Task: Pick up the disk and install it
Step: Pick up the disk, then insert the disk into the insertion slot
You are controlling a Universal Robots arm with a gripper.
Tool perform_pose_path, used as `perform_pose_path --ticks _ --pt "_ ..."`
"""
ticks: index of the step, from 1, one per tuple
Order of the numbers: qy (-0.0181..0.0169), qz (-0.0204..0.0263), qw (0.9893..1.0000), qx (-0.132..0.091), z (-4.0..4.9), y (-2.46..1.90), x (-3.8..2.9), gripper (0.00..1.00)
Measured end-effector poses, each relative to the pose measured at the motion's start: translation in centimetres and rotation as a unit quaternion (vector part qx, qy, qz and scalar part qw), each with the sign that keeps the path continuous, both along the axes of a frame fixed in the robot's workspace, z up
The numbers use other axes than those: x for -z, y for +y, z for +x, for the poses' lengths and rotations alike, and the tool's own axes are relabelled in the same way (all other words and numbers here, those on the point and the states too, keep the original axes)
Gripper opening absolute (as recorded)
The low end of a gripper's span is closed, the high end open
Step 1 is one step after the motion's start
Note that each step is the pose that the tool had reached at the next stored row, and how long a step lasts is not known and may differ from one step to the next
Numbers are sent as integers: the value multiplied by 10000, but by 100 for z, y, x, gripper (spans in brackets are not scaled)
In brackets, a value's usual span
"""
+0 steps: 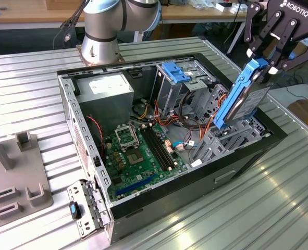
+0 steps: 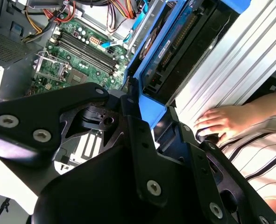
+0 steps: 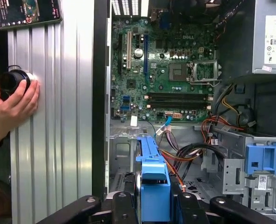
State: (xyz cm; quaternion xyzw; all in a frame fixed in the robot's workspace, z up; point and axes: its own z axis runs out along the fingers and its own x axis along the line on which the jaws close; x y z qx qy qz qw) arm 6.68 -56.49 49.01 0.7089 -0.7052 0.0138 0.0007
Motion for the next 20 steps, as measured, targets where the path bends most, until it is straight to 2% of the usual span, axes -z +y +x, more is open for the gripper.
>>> perform_pose_path --ticks 2,9,12,14,16,20 --pt "0 -1 10000 1 61 1 15 37" --pt "0 -1 10000 16 80 1 98 37" --pt "0 -1 10000 24 94 0 158 37" --pt "0 -2 10000 27 94 0 160 37" --pt "0 -2 9999 170 95 0 176 37" --pt "0 -1 9998 191 95 1 183 37"
